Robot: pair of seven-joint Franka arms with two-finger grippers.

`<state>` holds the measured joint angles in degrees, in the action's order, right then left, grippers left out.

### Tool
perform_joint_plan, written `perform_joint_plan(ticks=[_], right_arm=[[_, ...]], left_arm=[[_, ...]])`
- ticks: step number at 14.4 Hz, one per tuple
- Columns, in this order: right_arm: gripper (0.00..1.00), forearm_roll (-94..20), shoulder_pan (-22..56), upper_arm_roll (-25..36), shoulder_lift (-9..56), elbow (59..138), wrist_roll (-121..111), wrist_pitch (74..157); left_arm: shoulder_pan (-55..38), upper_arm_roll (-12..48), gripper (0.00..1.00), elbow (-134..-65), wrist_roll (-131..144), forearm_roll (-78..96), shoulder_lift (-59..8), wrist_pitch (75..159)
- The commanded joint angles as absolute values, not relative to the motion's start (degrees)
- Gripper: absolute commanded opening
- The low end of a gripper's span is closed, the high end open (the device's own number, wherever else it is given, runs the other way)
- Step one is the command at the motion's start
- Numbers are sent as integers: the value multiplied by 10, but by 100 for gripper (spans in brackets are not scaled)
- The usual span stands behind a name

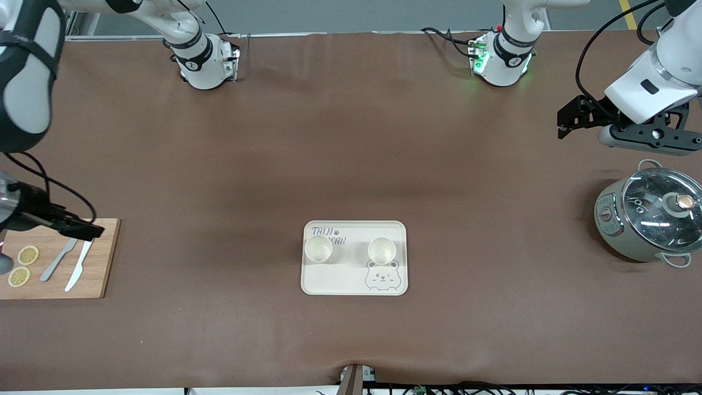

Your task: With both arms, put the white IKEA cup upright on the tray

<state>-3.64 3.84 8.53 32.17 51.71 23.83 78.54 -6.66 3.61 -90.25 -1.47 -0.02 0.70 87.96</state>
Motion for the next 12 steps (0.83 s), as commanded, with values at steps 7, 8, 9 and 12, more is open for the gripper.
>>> perform_joint_plan(ticks=[7, 8, 9, 12], right_arm=[[100, -43, -13, 78, 91, 929, 89, 1018], [100, -40, -14, 78, 87, 938, 54, 1018], [100, -34, -14, 78, 87, 938, 32, 1014], [100, -33, -14, 78, 85, 936, 19, 1012]], left_arm=[[-64, 37, 100, -895, -15, -14, 7, 881], [-64, 36, 100, -895, -15, -14, 7, 880], [-64, 35, 100, -895, -15, -14, 7, 880], [-63, 35, 100, -895, -15, -13, 7, 881]])
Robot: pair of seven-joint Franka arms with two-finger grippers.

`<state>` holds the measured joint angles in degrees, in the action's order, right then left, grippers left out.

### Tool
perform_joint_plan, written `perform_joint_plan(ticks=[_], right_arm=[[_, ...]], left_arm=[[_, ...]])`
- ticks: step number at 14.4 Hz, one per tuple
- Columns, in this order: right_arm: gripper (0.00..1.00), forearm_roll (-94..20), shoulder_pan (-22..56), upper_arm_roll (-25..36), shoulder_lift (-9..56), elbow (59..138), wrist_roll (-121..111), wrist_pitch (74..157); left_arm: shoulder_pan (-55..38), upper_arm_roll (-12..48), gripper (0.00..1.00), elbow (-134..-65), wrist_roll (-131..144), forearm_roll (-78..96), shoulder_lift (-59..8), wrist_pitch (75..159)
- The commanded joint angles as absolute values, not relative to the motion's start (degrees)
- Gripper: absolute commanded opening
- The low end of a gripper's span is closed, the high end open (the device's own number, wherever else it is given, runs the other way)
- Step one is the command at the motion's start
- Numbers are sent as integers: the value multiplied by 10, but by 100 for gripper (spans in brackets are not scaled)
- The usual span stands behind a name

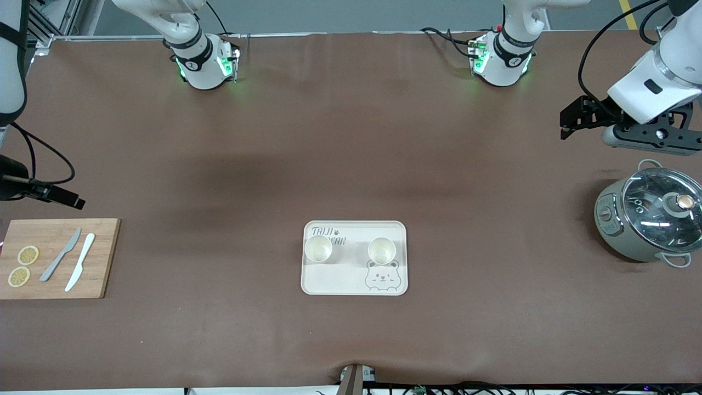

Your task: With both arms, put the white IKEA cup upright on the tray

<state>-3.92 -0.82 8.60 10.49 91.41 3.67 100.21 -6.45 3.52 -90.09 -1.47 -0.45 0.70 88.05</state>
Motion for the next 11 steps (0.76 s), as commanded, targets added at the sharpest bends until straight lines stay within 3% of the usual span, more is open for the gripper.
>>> perform_joint_plan(ticks=[1, 11], right_arm=[[100, -33, -14, 78, 85, 933, 8, 1007], [100, -30, -15, 78, 91, 932, 1, 997]], left_arm=[[-63, 34, 100, -895, -15, -13, 7, 881], [-61, 34, 100, -894, -15, -11, 3, 884]])
